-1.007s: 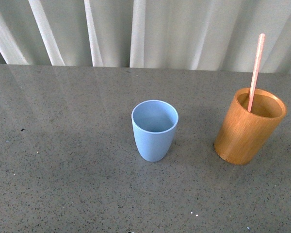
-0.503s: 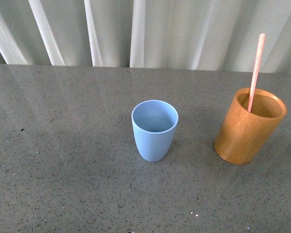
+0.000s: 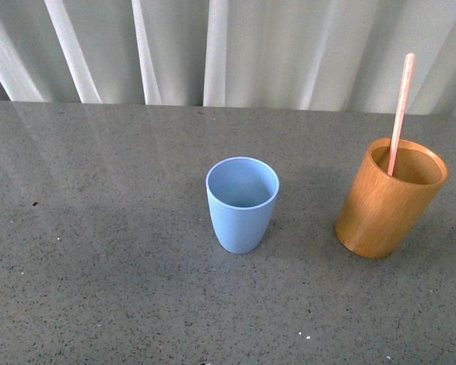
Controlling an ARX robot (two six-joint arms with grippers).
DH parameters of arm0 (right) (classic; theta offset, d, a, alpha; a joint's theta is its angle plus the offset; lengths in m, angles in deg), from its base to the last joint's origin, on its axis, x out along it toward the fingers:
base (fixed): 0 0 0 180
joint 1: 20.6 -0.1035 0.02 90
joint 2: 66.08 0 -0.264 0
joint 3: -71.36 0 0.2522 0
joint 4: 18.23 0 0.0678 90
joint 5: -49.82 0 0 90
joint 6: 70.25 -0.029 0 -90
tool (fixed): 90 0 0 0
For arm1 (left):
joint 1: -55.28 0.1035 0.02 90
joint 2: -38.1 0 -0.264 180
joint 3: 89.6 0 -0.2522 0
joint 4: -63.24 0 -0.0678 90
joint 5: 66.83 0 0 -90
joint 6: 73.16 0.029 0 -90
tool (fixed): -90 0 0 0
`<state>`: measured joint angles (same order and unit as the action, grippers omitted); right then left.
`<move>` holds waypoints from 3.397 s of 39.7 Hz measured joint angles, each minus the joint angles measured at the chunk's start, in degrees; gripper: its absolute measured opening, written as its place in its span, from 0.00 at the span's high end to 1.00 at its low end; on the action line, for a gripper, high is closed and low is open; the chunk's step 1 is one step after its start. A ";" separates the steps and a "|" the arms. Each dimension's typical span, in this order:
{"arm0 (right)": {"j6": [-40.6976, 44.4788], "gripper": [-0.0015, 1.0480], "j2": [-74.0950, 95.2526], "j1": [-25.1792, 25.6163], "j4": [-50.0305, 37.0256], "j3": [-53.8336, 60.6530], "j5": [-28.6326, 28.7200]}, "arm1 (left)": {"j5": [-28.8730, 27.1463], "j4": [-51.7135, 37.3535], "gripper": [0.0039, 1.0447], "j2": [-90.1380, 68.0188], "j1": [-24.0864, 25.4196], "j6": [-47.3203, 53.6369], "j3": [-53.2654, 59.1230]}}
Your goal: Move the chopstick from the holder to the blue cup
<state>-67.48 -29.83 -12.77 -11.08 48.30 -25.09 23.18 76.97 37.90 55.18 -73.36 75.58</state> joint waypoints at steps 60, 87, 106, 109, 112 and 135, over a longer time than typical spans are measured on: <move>-4.04 0.10 68.43 -14.58 -38.58 -30.99 -5.55 | -0.02 0.00 0.06 -0.02 0.00 0.00 0.00; -4.63 0.97 72.00 -15.54 -38.66 -34.73 -5.75 | -0.02 0.00 0.06 -0.02 0.00 0.00 0.00; -0.52 0.97 55.49 -15.78 -40.68 -29.07 -6.27 | -0.02 0.00 0.06 0.00 0.00 0.02 0.00; 4.61 0.97 51.52 -16.83 -43.71 -29.16 -7.58 | -0.02 0.00 0.06 -0.02 0.00 0.00 0.00; 7.80 0.97 47.71 -19.17 -45.13 -30.40 -8.90 | -0.02 0.00 0.06 -0.02 0.00 0.00 0.00; -7.04 0.97 56.74 -34.10 -37.88 -39.45 -7.93 | -0.02 0.00 0.06 -0.02 0.00 0.00 0.00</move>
<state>-74.52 26.91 -46.86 -48.96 8.85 -33.02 23.16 76.97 37.88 55.18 -73.36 75.58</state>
